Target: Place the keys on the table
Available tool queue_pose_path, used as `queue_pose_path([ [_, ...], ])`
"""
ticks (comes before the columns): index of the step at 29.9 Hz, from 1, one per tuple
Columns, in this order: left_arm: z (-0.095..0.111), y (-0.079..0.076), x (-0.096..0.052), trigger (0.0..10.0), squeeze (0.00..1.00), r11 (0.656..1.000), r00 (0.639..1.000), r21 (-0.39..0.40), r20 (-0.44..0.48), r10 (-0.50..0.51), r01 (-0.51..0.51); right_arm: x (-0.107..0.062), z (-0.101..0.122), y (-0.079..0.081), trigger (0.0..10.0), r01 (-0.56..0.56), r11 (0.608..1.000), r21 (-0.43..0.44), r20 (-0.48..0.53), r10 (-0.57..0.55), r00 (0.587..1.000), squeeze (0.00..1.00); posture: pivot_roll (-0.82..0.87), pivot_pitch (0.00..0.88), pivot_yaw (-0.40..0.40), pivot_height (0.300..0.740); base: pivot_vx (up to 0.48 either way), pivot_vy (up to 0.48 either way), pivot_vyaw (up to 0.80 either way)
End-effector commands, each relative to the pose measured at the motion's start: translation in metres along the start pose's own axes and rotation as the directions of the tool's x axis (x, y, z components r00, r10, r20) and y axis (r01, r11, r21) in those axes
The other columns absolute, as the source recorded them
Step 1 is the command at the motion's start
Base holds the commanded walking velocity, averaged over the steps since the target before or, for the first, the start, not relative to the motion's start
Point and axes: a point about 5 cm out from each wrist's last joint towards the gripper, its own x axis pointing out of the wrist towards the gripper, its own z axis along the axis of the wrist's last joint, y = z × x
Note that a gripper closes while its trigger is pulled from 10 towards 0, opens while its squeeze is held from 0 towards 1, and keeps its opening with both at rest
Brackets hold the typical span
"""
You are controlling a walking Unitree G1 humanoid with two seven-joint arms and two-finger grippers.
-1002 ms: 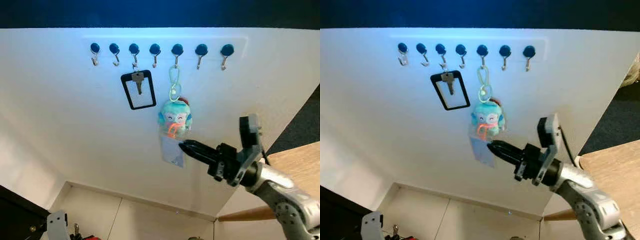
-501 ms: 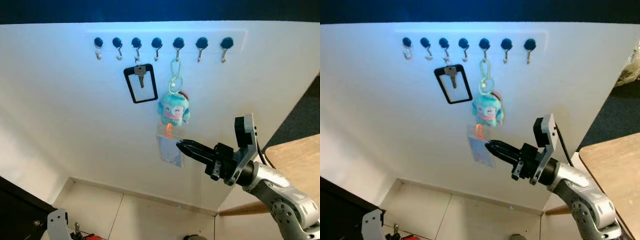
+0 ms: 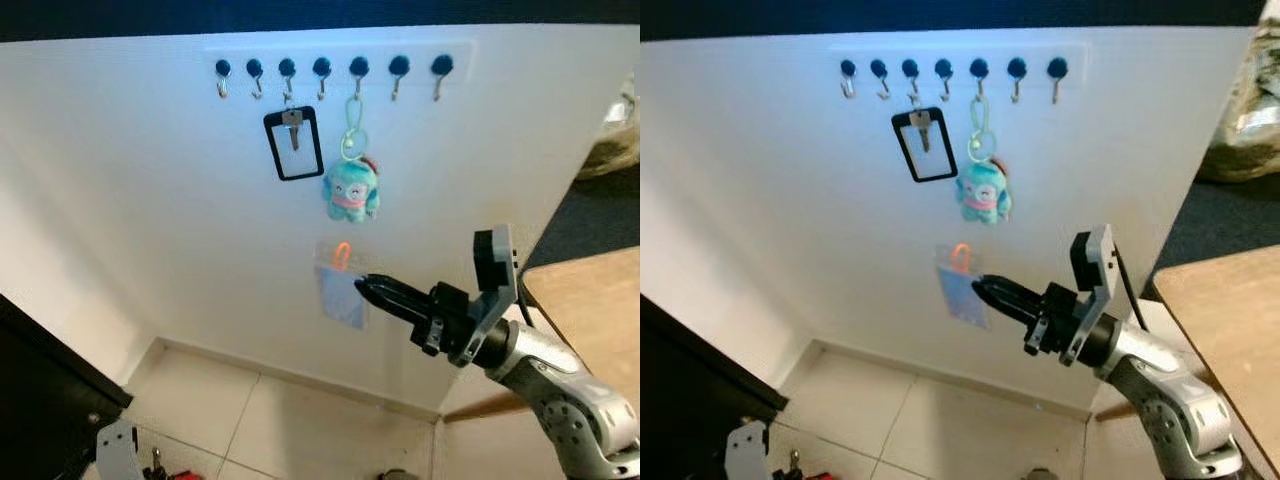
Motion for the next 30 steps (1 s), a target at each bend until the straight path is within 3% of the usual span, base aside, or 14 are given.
queue_pose_path([
  [1, -0.004, 0.002, -0.001, 10.0, 0.00, 1.000, 1.000, 0.005, -0.013, 0.008, -0.008, 0.001, -0.002, 0.000, 10.0, 0.006, 1.000, -0.005, -0.007, -0.006, 1.000, 0.00, -0.17, 0.068, 0.106, 0.740, -0.319, 0.000, 0.00],
  [17, 0.001, 0.002, -0.001, 10.0, 0.00, 1.000, 1.000, 0.018, -0.002, 0.001, -0.001, 0.001, 0.001, -0.016, 10.0, 0.120, 0.993, -0.008, 0.016, -0.120, 0.993, 0.00, -0.17, 0.056, 0.106, 0.740, -0.307, 0.000, 0.00],
  [24, 0.005, 0.001, 0.000, 10.0, 0.00, 1.000, 1.000, 0.021, 0.015, 0.001, -0.001, 0.002, 0.000, -0.020, 10.0, 0.155, 0.988, -0.011, 0.004, -0.155, 0.988, 0.00, -0.17, 0.057, 0.105, 0.740, 0.000, 0.000, 0.00],
  [30, 0.016, 0.000, 0.001, 10.0, 0.00, 1.000, 0.998, 0.020, 0.057, -0.004, 0.003, 0.002, 0.001, -0.024, 10.0, 0.180, 0.983, -0.014, 0.007, -0.180, 0.984, 0.00, -0.17, 0.063, 0.102, 0.740, 0.000, 0.000, -0.74],
])
